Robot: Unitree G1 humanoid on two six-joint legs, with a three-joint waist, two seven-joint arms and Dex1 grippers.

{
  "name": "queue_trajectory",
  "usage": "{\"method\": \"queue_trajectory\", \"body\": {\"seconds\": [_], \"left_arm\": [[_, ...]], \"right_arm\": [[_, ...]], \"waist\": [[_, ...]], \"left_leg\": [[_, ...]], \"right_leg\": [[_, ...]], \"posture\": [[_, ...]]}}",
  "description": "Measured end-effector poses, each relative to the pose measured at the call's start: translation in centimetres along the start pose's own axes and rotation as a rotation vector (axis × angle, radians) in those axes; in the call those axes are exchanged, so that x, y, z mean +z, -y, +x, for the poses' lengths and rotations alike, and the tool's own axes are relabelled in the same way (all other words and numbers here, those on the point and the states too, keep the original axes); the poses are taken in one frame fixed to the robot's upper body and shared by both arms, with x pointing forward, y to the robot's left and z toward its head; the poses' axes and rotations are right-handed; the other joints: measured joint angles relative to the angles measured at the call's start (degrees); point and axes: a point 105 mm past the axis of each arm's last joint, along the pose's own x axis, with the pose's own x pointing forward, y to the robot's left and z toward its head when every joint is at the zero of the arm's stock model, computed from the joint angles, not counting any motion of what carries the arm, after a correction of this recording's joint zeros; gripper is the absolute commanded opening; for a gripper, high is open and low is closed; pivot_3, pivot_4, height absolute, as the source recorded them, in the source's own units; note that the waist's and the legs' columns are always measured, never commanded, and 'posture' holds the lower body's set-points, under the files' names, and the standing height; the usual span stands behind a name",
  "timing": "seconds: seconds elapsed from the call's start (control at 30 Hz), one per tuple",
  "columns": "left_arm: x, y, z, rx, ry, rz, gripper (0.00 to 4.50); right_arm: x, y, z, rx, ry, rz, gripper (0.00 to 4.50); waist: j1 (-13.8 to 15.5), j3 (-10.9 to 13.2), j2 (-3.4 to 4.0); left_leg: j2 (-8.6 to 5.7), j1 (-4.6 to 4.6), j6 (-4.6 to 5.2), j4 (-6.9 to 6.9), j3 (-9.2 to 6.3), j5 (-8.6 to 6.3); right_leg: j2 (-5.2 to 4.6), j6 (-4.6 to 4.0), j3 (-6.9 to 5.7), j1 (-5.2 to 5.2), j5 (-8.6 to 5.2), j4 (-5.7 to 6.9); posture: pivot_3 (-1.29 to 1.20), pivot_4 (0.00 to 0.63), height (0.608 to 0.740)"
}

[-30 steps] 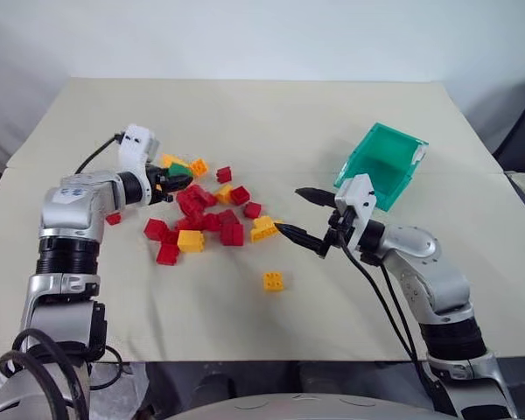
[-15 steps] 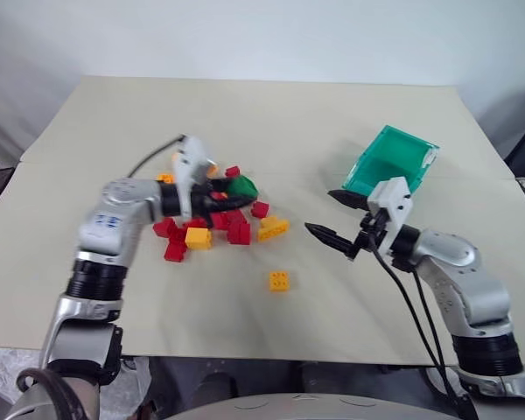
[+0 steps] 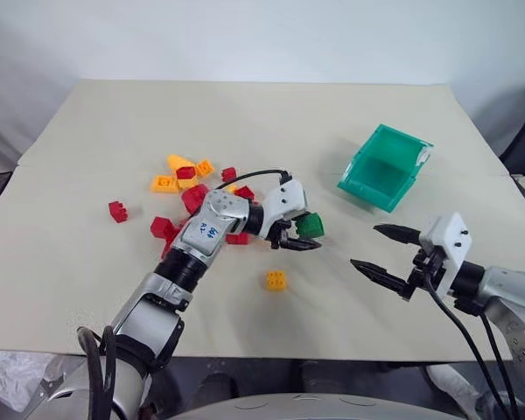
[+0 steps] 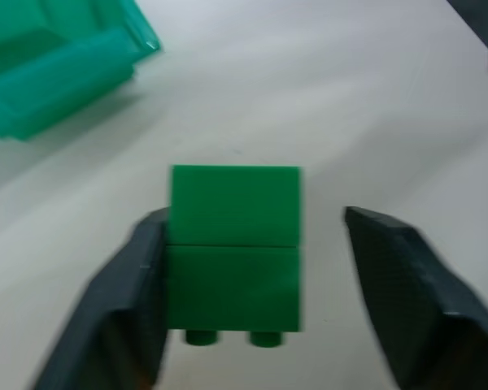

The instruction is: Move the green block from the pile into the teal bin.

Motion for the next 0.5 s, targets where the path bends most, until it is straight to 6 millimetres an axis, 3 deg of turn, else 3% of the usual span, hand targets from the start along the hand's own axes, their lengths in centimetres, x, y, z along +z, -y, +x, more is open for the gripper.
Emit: {"method": "queue_trajectory", "body": {"seconds": [0.03, 0.27, 0.37, 0.5], "left_arm": [[0.0, 0.0, 0.0, -0.004, 0.003, 0.001, 4.44], [0.2, -0.2, -2.5, 0.000, 0.026, 0.009, 4.44], [0.3, 0.2, -2.3, -0.010, 0.046, 0.049, 4.44], [-0.7, 1.0, -2.7, -0.045, -0.047, 0.279, 4.44]], "right_arm": [[0.1, 0.0, -0.1, -0.001, 0.001, 0.001, 4.50], [0.2, 0.3, -1.6, -0.031, -0.037, -0.007, 4.50], [0.4, 0.4, -1.8, -0.034, -0.035, -0.010, 4.50], [0.8, 0.5, -1.6, -0.031, -0.025, -0.023, 4.50]], "waist": [[0.08, 0.00, 0.00], [0.26, 0.00, 0.00], [0.35, 0.00, 0.00], [0.36, 0.00, 0.00]], "left_leg": [[0.00, 0.01, 0.00, 0.00, 0.00, 0.00], [-0.02, -0.02, 0.00, 0.02, 0.02, 0.01], [-0.02, -0.03, 0.00, 0.02, 0.03, 0.01], [-0.02, -0.01, 0.00, 0.02, 0.04, 0.00]], "right_leg": [[0.00, 0.00, 0.00, 0.00, 0.00, 0.00], [-0.01, 0.03, 0.06, 0.00, 0.02, 0.08], [-0.01, 0.04, 0.07, 0.00, 0.03, 0.08], [-0.01, 0.04, 0.09, 0.00, 0.03, 0.05]], "posture": [[0.00, 0.150, 0.740], [0.00, 0.150, 0.740], [0.00, 0.150, 0.740], [0.00, 0.150, 0.740]]}}
